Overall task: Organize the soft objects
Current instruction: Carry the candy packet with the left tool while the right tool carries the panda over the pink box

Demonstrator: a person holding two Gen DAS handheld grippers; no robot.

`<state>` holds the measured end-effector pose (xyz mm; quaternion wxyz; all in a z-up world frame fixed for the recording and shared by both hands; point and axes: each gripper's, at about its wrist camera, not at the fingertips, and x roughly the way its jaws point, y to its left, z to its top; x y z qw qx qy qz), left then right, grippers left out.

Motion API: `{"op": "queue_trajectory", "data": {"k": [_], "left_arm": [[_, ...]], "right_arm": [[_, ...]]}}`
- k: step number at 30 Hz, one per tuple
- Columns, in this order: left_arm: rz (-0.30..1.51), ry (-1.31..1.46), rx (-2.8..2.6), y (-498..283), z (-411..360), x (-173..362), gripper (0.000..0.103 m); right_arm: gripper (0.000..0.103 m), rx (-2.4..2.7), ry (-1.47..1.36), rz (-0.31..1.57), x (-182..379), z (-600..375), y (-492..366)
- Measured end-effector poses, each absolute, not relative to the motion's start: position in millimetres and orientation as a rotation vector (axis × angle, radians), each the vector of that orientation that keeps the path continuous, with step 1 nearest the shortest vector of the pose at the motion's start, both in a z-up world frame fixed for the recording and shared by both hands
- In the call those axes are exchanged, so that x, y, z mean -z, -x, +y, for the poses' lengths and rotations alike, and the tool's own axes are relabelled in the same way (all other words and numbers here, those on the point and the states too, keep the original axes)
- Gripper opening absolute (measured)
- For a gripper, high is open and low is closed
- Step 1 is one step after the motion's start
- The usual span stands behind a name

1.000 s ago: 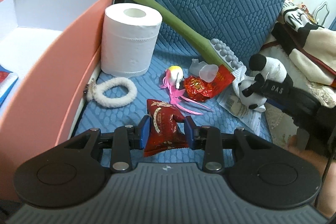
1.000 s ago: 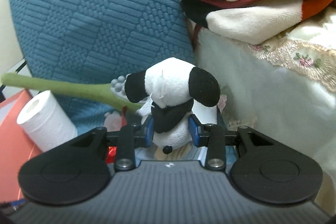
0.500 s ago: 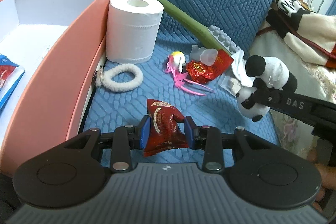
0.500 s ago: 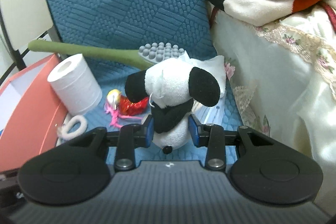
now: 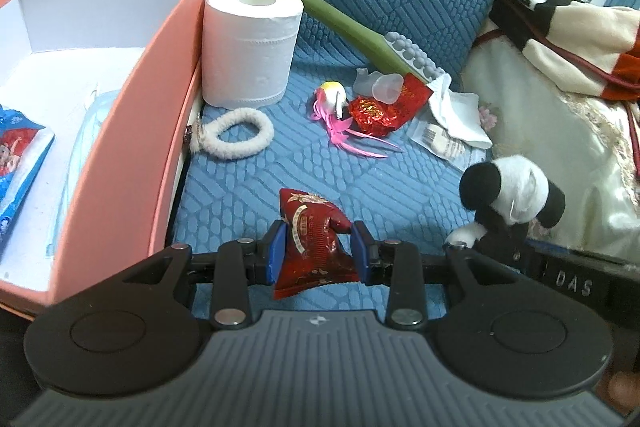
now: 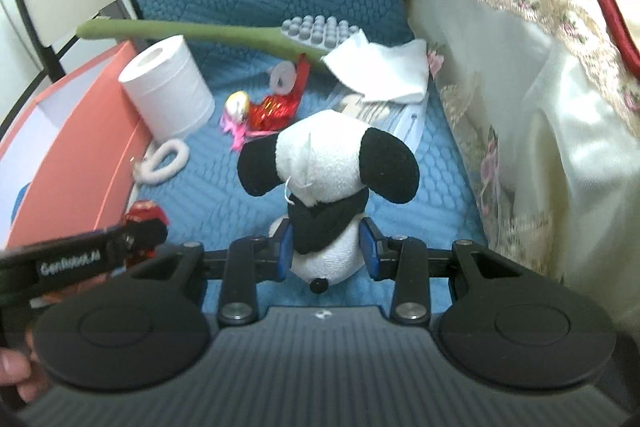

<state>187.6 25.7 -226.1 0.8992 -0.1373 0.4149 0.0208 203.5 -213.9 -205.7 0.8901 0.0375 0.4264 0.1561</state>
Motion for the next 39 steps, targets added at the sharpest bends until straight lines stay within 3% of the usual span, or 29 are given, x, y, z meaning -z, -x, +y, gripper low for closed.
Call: {"op": "queue_trajectory", "data": {"k": [9,21,39], "left_arm": [[0.877,0.260,0.003,-176.9,31.3,199.7,0.040],[0.832,0.146,0.050,-177.3,45.0,132.0,0.040],[0.719,0.179,0.000,-171.0,126.3,58.2,0.040]], "right_arm": [[0.039,-0.340,-0.122,0.902,190.4,-208.8,-193.0],[0.039,-0.445,-0.098,0.827,127.0,-181.3,-193.9],[0.039,-0.541,-0.064,0.668,50.9,-100.5,-192.0]]}}
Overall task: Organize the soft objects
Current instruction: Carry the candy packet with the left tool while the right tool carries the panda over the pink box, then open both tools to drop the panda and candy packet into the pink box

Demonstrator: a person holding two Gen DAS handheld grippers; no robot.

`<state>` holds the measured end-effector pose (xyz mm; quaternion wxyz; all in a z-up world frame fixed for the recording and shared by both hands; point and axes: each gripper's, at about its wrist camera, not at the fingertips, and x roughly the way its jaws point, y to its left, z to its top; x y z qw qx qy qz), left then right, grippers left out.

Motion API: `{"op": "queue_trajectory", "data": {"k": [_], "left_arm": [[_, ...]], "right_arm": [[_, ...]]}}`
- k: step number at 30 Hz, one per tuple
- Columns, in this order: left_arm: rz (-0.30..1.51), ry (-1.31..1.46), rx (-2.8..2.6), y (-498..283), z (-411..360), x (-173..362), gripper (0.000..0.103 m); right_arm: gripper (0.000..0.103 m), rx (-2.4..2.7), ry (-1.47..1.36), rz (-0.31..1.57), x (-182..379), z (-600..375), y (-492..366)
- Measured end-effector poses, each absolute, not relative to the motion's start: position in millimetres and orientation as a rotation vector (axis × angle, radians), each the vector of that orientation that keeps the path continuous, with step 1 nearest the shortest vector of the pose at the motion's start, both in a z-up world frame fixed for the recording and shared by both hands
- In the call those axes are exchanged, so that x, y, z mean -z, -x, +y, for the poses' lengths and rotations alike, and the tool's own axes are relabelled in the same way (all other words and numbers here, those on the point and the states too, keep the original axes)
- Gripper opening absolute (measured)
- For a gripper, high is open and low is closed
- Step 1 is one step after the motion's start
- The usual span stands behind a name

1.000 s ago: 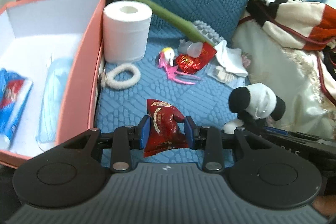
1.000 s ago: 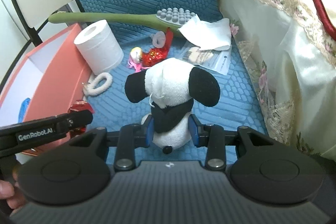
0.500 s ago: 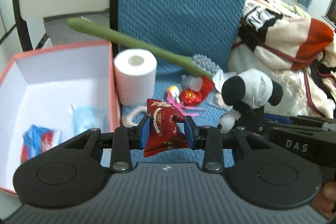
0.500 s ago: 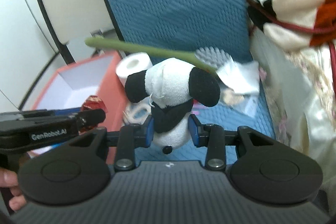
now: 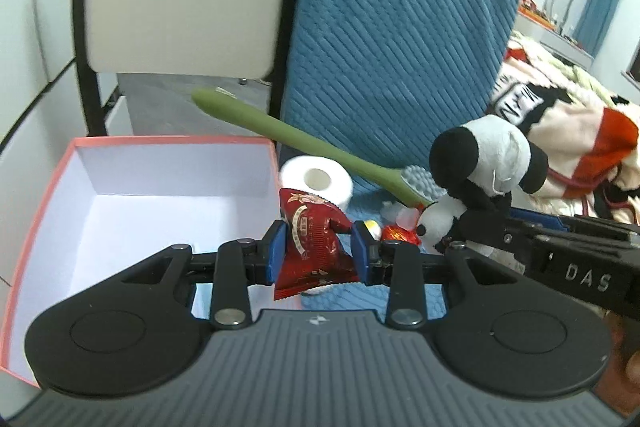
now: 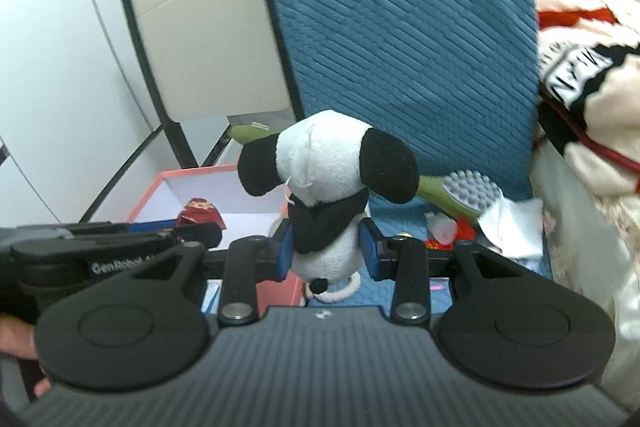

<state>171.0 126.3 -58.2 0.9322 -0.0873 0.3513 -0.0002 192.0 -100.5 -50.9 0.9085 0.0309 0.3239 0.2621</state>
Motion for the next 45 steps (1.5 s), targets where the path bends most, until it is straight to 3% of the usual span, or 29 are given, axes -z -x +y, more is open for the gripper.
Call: {"op": "queue_trajectory", "data": {"k": [13,29,36,40,45], "left_arm": [[0.718,0.221,-0.073,-154.5,207.9,50.0,0.040],[0.883,0.291,-0.132,-153.6,288.9,124.3,0.040],[0.928,0.331,-0.136,-145.6,302.8,146.3,0.041],[0.931,0.313,-0.157,-145.8,305.5,143.9,0.053],[0.884,0.305,-0.163,-144.2,297.8,124.6,0.054]], "right_arm": [[0.039,-0.651,-0.042,0.759,58.9,-16.8,-187.0],[0.039,-0.681,0.074,0.997,140.3,61.6,-191.3],[0.037,-0.680,0.092,1.008,143.8,66.9,-191.5],[0.037,-0.690,0.075,0.997,136.3,64.5,-192.7],[0.039,-0.703,0.042,0.953,118.6,54.1,-191.6]]}}
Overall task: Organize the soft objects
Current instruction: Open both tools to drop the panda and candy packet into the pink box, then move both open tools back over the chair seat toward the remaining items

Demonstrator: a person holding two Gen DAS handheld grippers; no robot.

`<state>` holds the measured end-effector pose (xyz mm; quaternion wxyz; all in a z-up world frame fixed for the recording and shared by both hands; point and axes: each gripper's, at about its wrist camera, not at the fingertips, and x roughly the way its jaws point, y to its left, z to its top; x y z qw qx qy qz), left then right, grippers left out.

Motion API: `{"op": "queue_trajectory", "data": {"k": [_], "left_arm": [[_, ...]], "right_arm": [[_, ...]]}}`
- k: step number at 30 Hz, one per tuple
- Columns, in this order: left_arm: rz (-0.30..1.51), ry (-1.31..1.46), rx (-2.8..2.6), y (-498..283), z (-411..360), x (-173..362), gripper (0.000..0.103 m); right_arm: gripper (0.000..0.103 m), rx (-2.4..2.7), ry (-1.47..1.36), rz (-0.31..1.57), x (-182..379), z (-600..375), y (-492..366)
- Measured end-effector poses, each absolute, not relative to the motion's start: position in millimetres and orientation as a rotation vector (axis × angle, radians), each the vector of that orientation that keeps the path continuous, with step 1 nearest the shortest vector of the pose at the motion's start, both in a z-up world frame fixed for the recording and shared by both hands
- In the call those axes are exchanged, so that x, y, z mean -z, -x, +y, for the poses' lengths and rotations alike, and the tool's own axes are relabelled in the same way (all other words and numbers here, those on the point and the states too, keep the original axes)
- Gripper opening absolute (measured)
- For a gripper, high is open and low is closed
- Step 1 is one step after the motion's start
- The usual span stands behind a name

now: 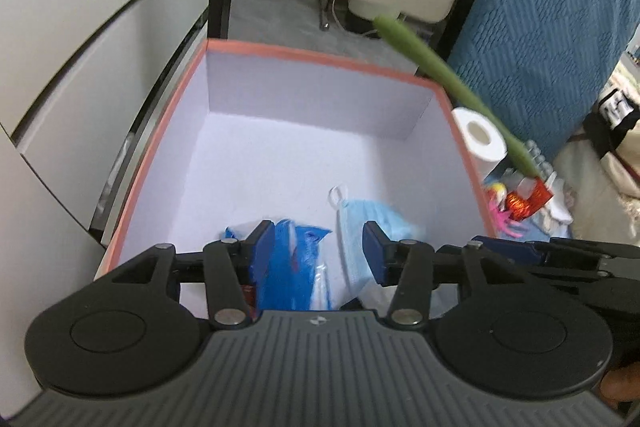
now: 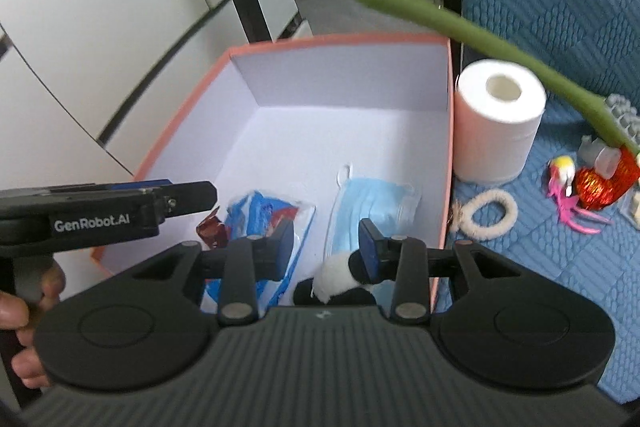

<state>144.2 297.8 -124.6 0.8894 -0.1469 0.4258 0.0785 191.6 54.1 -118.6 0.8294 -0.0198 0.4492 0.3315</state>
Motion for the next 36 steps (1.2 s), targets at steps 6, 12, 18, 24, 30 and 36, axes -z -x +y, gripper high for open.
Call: {"op": "queue_trajectory", "data": {"k": [6,12,18,24,30,36], "left_arm": [[0.815,0.296,-0.149,-137.2,277.4,96.3,0.054],[0.752,0.281,-0.121,-128.4,248.4,68.6,0.054],[0.709,0.275,-0.092,-124.6,216.4,51.4,0.055],[0.694,0.268,-0.047,-120.8,182.1,46.4,0.054],[0.690,0.268,-0.018,-115.7,153.1,48.8,0.055],[0.697,0.260,0.008,-110.4,128.0,59.5,0.054]], "right_arm": [[0.039,-0.706,0.006,0.873,89.0,31.1,-183.9],[0.039,-0.688,-0.030,0.800,67.1,0.8,-179.3],[0.039,-0.652,-0.052,0.746,57.1,-32.3,-173.9],[0.039,-0.618,-0.067,0.716,49.6,-63.8,-170.0],[0.039,-0.589,-0.071,0.686,54.6,-93.9,-162.5],[0.039,-0.550,-0.080,0.707,68.3,-122.3,-154.6]]}}
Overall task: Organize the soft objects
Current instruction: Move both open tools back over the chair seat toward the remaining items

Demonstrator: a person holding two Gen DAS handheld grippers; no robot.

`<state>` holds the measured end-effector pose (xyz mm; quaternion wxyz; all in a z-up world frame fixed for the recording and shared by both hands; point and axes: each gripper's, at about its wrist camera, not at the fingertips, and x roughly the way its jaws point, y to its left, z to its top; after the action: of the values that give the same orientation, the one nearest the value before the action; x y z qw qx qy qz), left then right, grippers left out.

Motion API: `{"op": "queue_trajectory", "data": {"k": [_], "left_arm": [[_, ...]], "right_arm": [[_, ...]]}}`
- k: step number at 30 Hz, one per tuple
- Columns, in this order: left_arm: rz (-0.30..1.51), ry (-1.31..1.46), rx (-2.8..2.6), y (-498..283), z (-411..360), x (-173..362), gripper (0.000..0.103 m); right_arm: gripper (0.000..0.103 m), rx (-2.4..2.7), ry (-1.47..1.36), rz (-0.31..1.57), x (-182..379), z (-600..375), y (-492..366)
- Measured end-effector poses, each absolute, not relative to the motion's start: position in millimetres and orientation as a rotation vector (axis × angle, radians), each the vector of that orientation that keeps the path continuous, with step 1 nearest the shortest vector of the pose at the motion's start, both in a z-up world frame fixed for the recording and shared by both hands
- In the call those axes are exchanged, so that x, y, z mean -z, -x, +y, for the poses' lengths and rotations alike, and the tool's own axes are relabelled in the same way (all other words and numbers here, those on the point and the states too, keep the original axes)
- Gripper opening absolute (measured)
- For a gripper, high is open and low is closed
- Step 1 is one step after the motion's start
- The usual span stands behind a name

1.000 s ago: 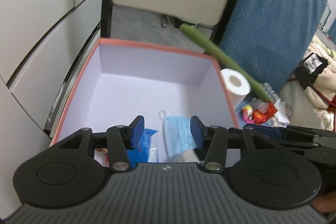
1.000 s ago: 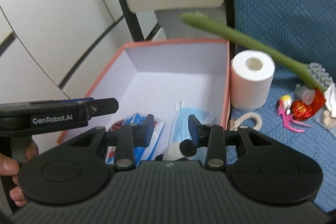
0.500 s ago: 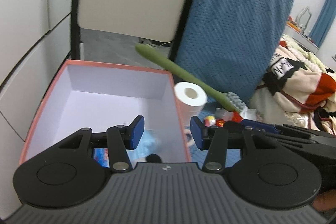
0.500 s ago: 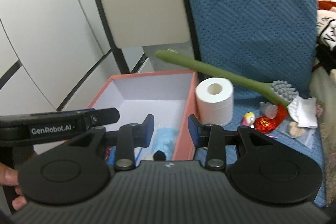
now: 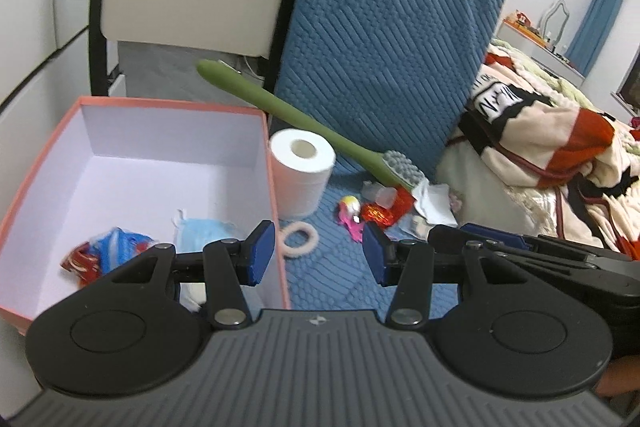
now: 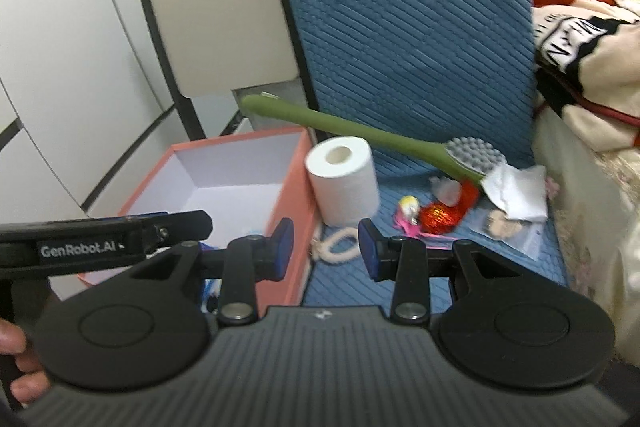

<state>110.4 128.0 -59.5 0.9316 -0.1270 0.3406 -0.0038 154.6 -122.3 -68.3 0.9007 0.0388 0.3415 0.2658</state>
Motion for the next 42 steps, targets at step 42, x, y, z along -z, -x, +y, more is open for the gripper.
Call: {"op": "queue_trajectory", "data": {"k": [42], "left_arm": [[0.758,0.231,0.090,-124.0,-3.9,149.7,0.054]], "right_arm": [[0.039,-0.321,-0.054,0.668,145.9,-242.0,-141.1]]}}
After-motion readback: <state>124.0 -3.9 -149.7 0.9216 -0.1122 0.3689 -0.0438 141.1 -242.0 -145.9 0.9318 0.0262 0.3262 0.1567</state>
